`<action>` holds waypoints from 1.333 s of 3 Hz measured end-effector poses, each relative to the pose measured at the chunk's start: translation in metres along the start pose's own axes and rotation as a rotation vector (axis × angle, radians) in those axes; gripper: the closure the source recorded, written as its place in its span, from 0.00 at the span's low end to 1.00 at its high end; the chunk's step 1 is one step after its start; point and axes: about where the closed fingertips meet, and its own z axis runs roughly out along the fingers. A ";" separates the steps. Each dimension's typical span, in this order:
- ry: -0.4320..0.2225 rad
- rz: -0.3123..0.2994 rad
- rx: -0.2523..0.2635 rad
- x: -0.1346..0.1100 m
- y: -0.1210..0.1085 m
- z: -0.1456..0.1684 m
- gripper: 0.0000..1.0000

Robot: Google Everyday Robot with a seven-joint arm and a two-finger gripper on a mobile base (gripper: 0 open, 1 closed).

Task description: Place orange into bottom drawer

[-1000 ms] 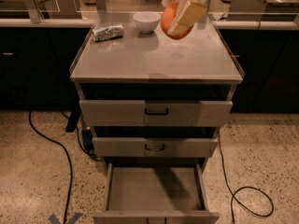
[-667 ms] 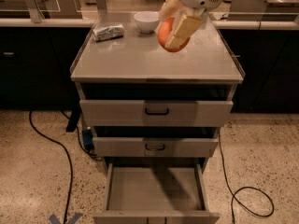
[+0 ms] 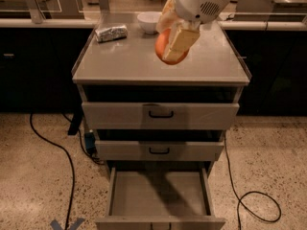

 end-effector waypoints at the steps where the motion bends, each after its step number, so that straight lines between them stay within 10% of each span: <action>1: 0.037 0.046 -0.014 -0.006 0.038 0.014 1.00; 4: 0.179 0.139 -0.127 0.043 0.142 0.131 1.00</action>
Offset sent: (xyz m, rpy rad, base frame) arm -0.0732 -0.0084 -0.1409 -0.1281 0.1423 -0.1763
